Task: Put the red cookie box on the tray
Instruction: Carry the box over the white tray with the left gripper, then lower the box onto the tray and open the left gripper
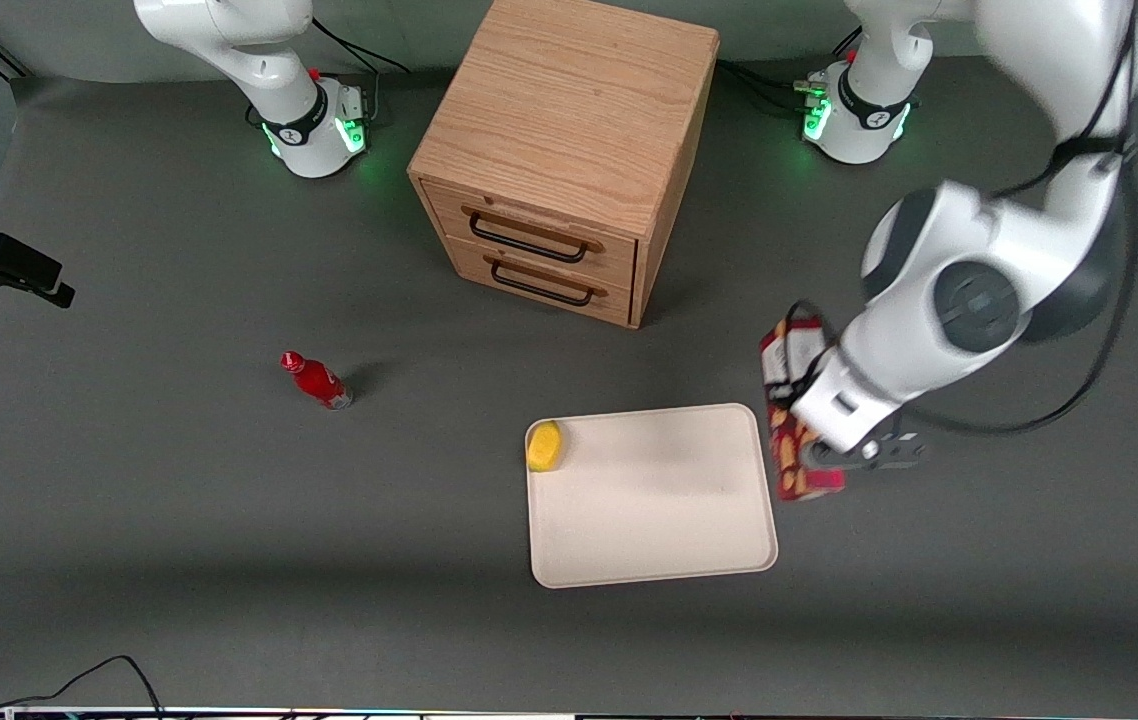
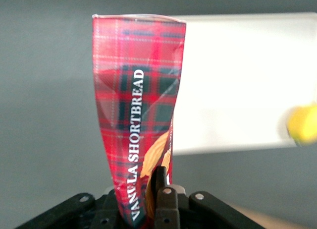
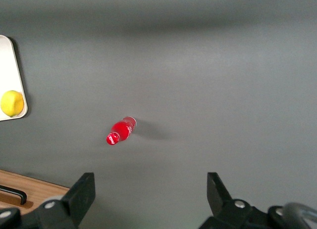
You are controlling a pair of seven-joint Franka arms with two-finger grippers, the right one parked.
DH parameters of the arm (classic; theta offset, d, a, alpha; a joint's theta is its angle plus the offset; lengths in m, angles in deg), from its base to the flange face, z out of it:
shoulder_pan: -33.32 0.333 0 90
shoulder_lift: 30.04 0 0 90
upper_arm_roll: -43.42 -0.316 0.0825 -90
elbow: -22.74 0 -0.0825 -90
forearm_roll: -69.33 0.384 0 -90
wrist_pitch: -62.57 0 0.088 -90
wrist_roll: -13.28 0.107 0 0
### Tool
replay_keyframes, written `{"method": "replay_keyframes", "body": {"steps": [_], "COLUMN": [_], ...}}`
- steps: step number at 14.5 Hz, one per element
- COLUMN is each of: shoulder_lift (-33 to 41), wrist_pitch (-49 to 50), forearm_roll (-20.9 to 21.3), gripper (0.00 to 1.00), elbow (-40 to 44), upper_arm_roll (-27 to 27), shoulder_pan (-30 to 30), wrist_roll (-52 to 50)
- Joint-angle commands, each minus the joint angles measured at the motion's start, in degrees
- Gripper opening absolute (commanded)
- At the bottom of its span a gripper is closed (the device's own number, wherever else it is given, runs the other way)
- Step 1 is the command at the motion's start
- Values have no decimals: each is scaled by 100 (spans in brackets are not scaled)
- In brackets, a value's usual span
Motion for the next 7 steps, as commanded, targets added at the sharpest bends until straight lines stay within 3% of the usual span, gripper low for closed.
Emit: {"method": "replay_keyframes", "body": {"steps": [1,4,5,7], "shoulder_lift": [-824,-1090,-1125,-1064], "wrist_pitch": [-1185,-2077,-2087,-1965], "forearm_roll": [633,1626,1741,1751], "gripper": [0,0,99,100], "elbow": [46,-411,-429,-430], "upper_arm_roll": [59,59,59,59], "shoulder_pan": [-32,-42,-50,-15], "wrist_roll": [-645,-1358,-1376,-1377]}}
